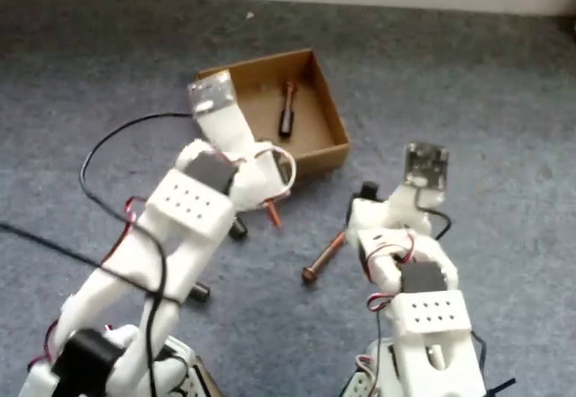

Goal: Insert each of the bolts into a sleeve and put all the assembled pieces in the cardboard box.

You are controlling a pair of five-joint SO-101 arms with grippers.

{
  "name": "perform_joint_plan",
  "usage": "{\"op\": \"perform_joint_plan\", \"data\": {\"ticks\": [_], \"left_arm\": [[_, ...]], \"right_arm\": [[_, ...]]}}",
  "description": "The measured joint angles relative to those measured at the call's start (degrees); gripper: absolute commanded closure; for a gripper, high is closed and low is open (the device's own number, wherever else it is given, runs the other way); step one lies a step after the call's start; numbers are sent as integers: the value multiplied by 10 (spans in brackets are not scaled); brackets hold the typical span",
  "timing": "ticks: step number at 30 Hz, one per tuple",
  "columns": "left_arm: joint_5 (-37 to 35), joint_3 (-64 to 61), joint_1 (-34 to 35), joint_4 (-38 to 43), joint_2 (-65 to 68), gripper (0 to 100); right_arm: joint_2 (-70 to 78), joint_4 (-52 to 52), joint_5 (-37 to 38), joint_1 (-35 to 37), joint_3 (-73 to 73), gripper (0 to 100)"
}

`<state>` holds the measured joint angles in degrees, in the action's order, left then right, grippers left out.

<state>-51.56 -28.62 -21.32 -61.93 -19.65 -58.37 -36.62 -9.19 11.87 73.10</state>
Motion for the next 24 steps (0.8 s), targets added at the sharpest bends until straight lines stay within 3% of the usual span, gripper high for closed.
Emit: {"op": "perform_joint_plan", "data": {"ticks": [5, 10, 15, 24], "left_arm": [[90, -164, 17, 149, -159, 994], [120, -316, 37, 281, -325, 994], [125, -374, 51, 305, -439, 994], [174, -397, 48, 306, -549, 994]], "right_arm": [[0, -8, 4, 31, 0, 994], [-19, -8, 5, 64, 0, 994], [-140, -8, 11, 112, 48, 994], [-405, -9, 105, 193, 194, 994]]}}
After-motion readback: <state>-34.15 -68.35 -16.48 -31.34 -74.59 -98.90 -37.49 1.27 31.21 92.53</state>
